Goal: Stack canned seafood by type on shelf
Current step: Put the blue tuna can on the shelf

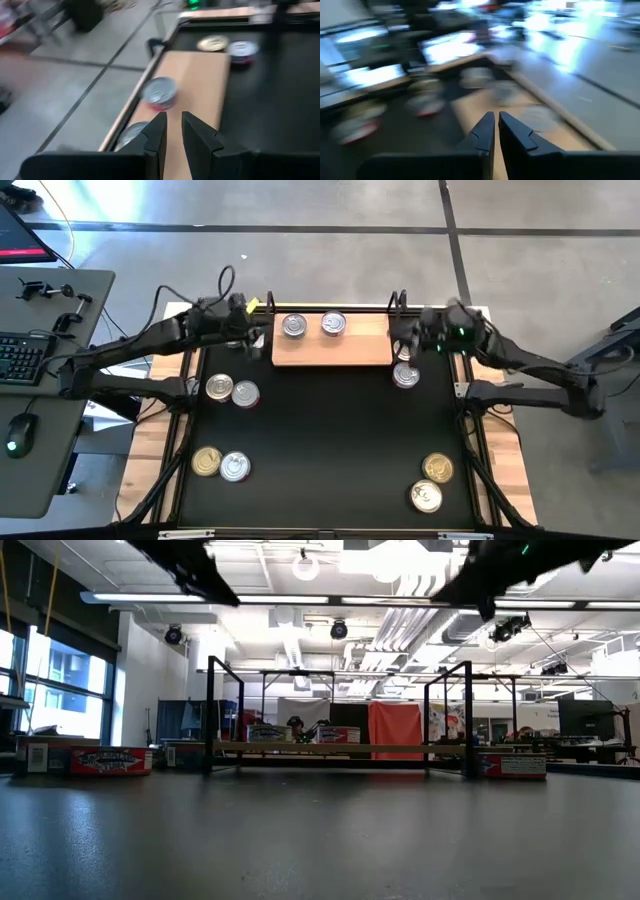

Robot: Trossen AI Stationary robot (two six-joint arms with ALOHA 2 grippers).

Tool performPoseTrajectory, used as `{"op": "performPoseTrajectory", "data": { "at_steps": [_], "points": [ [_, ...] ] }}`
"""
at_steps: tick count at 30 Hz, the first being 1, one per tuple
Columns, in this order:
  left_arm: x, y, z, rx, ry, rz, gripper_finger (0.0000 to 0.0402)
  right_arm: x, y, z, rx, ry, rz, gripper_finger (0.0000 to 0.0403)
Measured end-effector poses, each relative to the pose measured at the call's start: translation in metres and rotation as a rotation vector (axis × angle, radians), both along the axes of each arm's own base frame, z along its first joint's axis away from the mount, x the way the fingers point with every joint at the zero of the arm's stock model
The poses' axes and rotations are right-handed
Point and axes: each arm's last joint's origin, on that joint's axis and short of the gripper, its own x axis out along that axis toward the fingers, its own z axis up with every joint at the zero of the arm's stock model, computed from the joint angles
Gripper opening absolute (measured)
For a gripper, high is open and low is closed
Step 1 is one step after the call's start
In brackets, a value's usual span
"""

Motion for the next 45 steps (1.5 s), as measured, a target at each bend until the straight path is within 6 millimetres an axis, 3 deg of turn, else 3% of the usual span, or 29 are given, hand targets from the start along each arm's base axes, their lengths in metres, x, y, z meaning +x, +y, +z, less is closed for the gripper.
{"op": "performPoseTrajectory", "data": {
  "at_steps": [4,8,15,22,26,30,34,40,45],
  "points": [
    [0.001,-0.030,0.003,0.030,0.009,-0.083,0.0042,0.006,0.055,-0.001,-0.004,0.033,0.207,0.0002],
    [0.006,-0.058,-0.001,0.084,0.056,-0.110,0.0029,0.004,0.100,-0.015,0.030,0.162,0.240,0.0002],
    [0.018,-0.093,-0.017,0.030,0.118,-0.180,0.0015,-0.005,0.176,-0.046,0.369,0.401,0.427,0.0000],
    [0.042,-0.118,-0.059,0.012,0.196,-0.246,0.0014,-0.006,0.248,-0.100,0.752,0.778,0.380,0.0000],
    [0.054,-0.126,-0.082,0.001,0.223,-0.232,0.0014,-0.014,0.275,-0.131,0.894,1.034,0.305,0.0000],
    [0.067,-0.132,-0.097,0.033,0.215,-0.158,0.0014,-0.011,0.278,-0.150,0.880,1.141,0.224,0.0000],
    [0.080,-0.137,-0.105,0.082,0.190,-0.134,0.0014,0.009,0.264,-0.157,0.805,1.131,0.267,0.0000],
    [0.093,-0.143,-0.107,0.034,0.075,-0.135,0.0014,0.062,0.212,-0.158,0.574,0.908,0.351,0.0000],
    [0.093,-0.149,-0.106,0.001,0.063,-0.174,0.0014,0.103,0.177,-0.147,0.249,0.575,0.512,0.0000]
  ]
}}
